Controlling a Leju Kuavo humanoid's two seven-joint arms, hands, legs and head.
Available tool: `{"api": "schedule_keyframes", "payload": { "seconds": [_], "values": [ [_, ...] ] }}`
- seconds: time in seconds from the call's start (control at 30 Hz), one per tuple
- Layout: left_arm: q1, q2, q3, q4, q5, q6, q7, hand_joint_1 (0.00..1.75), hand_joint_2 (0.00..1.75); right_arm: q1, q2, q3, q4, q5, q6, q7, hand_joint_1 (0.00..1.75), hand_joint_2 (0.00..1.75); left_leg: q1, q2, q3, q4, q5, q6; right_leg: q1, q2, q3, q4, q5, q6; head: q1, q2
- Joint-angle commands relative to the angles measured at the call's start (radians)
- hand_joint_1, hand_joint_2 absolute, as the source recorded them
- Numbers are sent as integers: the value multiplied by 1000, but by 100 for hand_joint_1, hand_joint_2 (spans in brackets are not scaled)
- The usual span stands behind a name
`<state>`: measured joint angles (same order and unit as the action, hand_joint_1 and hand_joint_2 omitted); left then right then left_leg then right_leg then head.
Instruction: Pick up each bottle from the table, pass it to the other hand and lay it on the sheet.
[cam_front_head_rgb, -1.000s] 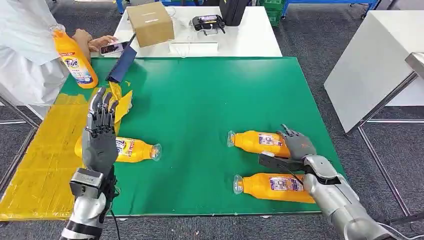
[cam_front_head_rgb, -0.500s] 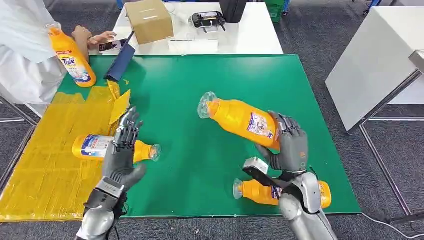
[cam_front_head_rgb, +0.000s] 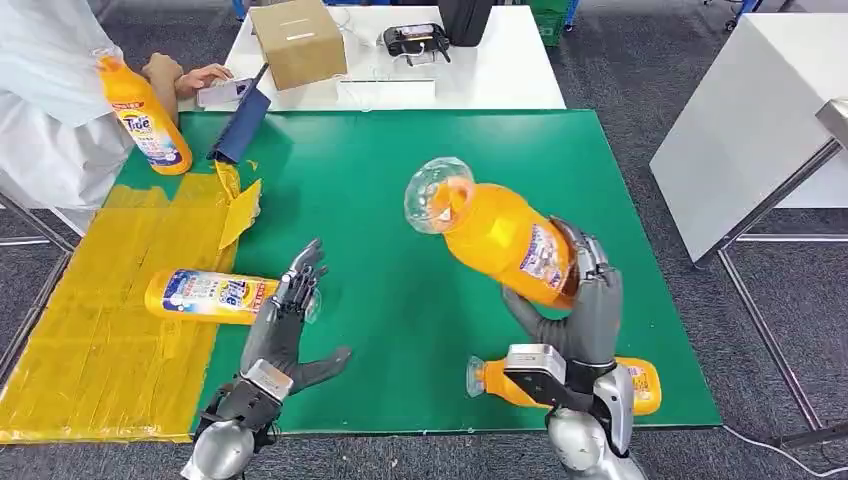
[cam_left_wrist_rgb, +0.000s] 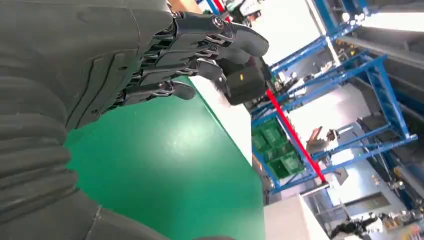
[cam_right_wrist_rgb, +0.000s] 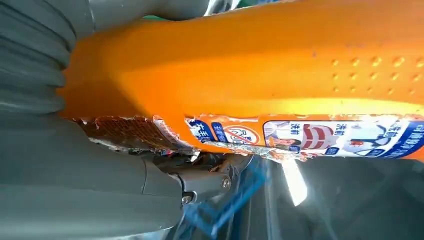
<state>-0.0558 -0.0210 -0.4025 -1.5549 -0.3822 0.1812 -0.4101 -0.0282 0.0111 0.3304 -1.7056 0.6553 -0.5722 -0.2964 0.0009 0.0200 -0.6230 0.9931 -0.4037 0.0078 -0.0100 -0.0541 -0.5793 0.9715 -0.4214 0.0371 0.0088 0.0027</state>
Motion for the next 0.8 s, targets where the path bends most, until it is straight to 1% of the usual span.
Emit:
{"api": "schedule_keyframes", "payload": {
  "seconds": [0.03, 0.07, 0.13, 0.17, 0.2, 0.3, 0.33, 0.4, 0.43, 0.5, 0.53, 0.63, 0.67, 0.73, 0.77, 0.8],
  "values": [
    [-55, -3, -39, 87, 40, -26, 6, 0, 175, -65, 28, 128, 131, -38, 86, -13, 175, 175, 0, 0, 3, -1, -1, 0, 0, 3, 3, -1, -1, -1, 0, 0],
    [-57, -3, -40, 86, 45, -28, 4, 0, 175, -72, 34, 138, 152, -42, 98, -10, 175, 175, 1, 0, 5, -1, -2, -1, 0, 5, 5, -1, -1, -1, 0, 0],
    [-70, -2, -51, 79, 75, -50, -6, 0, 175, -112, 58, 176, 258, -69, 144, 1, 175, 175, 1, 1, 3, -1, -1, 0, 0, 5, 3, -1, 0, -1, 0, 0],
    [-74, -1, -57, 76, 83, -55, -8, 0, 175, -127, 64, 188, 294, -84, 164, 4, 175, 175, 1, 2, 5, -1, -2, -1, 0, 7, 5, -2, 0, -1, 0, 0],
    [-83, 1, -66, 72, 102, -66, -13, 0, 175, -157, 72, 211, 357, -113, 203, -3, 175, 175, 1, 2, 5, -1, -1, -1, 0, 6, 4, -2, 0, -1, 0, 0],
    [-99, 3, -84, 63, 135, -83, -22, 0, 175, -202, 98, 245, 458, -157, 251, -21, 175, 175, 1, 2, 4, -1, -1, -1, 0, 6, 4, -1, 0, -1, 0, 0],
    [-105, 6, -92, 62, 150, -87, -25, 0, 175, -221, 107, 266, 503, -158, 256, -27, 175, 175, 1, 2, 6, -1, -1, -1, 0, 7, 5, -1, 0, -2, 0, 0],
    [-112, 8, -102, 60, 164, -88, -28, 0, 175, -243, 117, 302, 555, -156, 270, -26, 175, 175, 1, 2, 4, -1, -1, -1, 0, 6, 4, -1, 0, -1, 0, 0],
    [-117, 9, -107, 59, 175, -89, -30, 0, 175, -259, 123, 331, 592, -154, 287, -21, 175, 175, 1, 2, 6, -1, -2, -1, 0, 8, 5, -1, -1, -2, 0, 0],
    [-122, 10, -111, 59, 190, -91, -34, 0, 175, -273, 131, 369, 639, -146, 307, -15, 175, 175, 1, 1, 3, -1, 0, -1, 0, 5, 3, -1, 0, -1, 0, 0],
    [-125, 11, -114, 59, 199, -91, -38, 0, 175, -282, 137, 398, 671, -142, 319, -13, 175, 175, 1, 1, 6, -1, -2, -1, 0, 7, 6, -1, -1, -2, 0, 0],
    [-128, 11, -116, 60, 201, -92, -38, 0, 175, -283, 144, 410, 687, -136, 310, -11, 175, 175, 1, 1, 3, -1, 0, -1, 0, 4, 3, -1, 0, -1, 0, 0],
    [-128, 11, -116, 60, 201, -92, -38, 0, 175, -283, 144, 410, 687, -136, 310, -11, 175, 175, 1, 0, 6, -1, -1, -1, 0, 6, 6, -2, -1, -2, 0, 0],
    [-127, 12, -116, 61, 201, -91, -38, 0, 175, -286, 139, 408, 686, -136, 311, -11, 175, 175, 0, -1, 2, -1, 0, 0, 0, 2, 2, -1, 0, -1, 0, 0],
    [-127, 12, -116, 61, 201, -91, -38, 0, 175, -286, 139, 408, 686, -136, 311, -11, 175, 175, 1, 0, 5, -1, -1, -1, 0, 5, 5, -1, -1, -1, 0, 0],
    [-127, 12, -116, 61, 201, -91, -38, 0, 175, -286, 139, 408, 686, -136, 311, -11, 175, 175, 1, -1, 4, 0, -1, -1, 0, 4, 4, -1, -1, -1, 0, 0]
  ]
}}
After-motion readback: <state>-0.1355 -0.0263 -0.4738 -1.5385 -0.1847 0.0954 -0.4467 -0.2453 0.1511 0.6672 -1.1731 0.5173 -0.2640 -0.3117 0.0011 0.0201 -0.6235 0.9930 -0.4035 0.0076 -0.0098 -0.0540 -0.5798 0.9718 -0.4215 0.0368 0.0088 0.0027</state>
